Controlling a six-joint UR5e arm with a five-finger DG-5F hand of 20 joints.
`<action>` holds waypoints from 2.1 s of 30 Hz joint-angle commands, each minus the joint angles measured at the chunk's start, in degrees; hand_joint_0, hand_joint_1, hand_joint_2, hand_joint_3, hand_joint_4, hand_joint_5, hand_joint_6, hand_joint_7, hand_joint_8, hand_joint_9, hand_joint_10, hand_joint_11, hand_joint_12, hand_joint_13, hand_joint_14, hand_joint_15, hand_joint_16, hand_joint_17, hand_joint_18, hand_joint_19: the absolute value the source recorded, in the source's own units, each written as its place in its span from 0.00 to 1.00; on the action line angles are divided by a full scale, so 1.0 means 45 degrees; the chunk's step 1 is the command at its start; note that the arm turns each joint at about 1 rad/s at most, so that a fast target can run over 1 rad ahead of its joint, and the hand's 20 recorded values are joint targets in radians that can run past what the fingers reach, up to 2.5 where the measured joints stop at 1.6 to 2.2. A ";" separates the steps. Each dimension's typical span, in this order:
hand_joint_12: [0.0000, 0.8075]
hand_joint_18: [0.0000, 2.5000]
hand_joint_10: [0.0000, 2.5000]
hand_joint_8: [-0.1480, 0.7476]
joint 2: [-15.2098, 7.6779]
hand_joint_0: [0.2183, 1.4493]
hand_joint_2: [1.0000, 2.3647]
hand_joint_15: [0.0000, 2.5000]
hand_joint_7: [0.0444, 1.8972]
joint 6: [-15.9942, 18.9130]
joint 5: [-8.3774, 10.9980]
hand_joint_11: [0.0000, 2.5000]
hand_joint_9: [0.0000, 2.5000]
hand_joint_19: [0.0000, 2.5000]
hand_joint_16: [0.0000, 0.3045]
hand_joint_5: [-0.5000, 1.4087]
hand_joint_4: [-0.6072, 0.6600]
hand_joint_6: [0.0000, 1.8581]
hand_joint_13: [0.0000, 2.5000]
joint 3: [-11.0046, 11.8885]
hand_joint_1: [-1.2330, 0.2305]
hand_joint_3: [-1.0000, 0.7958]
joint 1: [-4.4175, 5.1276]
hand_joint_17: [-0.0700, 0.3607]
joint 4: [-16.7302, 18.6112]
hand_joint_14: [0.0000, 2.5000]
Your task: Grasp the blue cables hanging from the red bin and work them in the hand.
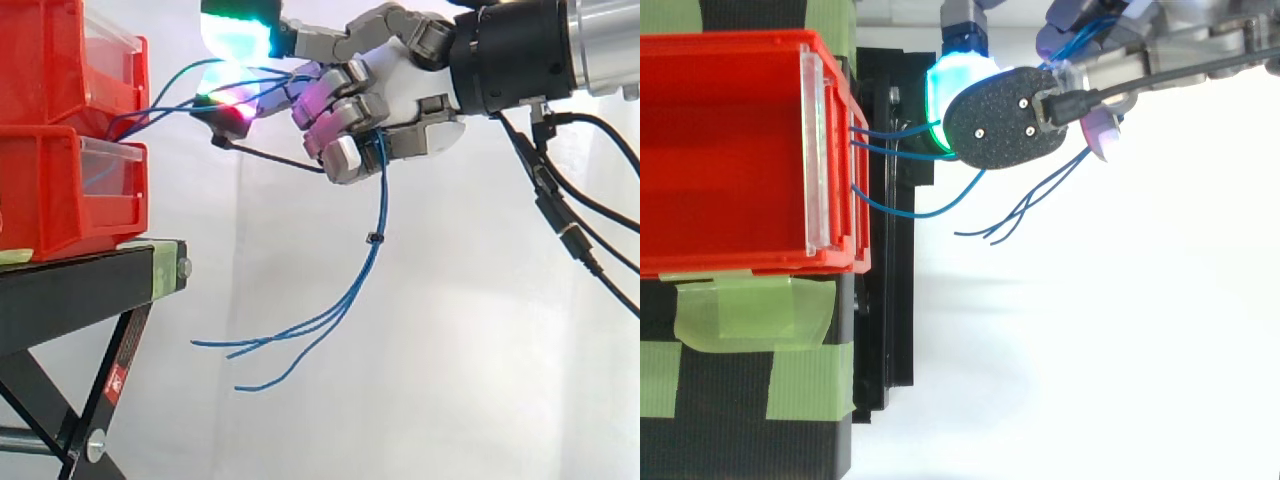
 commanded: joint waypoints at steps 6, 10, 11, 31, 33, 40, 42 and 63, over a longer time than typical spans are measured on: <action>0.90 1.00 1.00 0.89 0.0000 0.55 0.01 0.80 0.61 -0.0019 -0.0001 1.00 0.74 0.24 0.69 0.35 0.64 0.48 0.84 -0.0011 0.40 0.28 0.0065 0.53 -0.0027 1.00; 0.90 1.00 1.00 0.89 0.0000 0.55 0.02 0.80 0.62 -0.0019 -0.0001 1.00 0.74 0.24 0.69 0.35 0.63 0.49 0.84 -0.0011 0.39 0.34 0.0065 0.53 -0.0027 1.00; 0.90 1.00 1.00 0.89 0.0000 0.55 0.02 0.80 0.63 -0.0019 -0.0001 1.00 0.74 0.24 0.69 0.36 0.62 0.48 0.84 0.0008 0.39 0.36 0.0065 0.53 -0.0008 1.00; 0.90 1.00 1.00 0.89 0.0000 0.55 0.02 0.80 0.64 0.0000 -0.0411 1.00 0.74 0.24 0.69 0.37 0.62 0.47 0.84 0.0008 0.38 0.41 0.0162 0.53 0.0090 1.00; 0.90 1.00 1.00 0.89 0.0000 0.55 0.02 0.80 0.64 0.0039 -0.0469 1.00 0.74 0.24 0.69 0.37 0.62 0.47 0.84 0.0008 0.38 0.41 0.0240 0.53 0.0051 1.00; 0.90 1.00 1.00 0.89 0.0000 0.55 0.02 0.80 0.64 0.0039 -0.2091 1.00 0.74 0.24 0.69 0.37 0.61 0.48 0.84 0.0008 0.38 0.41 0.0514 0.53 0.0051 1.00; 0.90 1.00 1.00 0.89 0.0000 0.55 0.02 0.80 0.64 0.0039 -0.2227 1.00 0.74 0.24 0.69 0.37 0.62 0.48 0.84 -0.0011 0.38 0.41 0.0533 0.53 0.0051 1.00; 0.90 1.00 1.00 0.89 0.0000 0.55 0.02 0.80 0.64 -0.0019 -0.2462 1.00 0.74 0.24 0.69 0.36 0.62 0.49 0.84 0.0008 0.39 0.41 0.0670 0.53 0.0051 1.00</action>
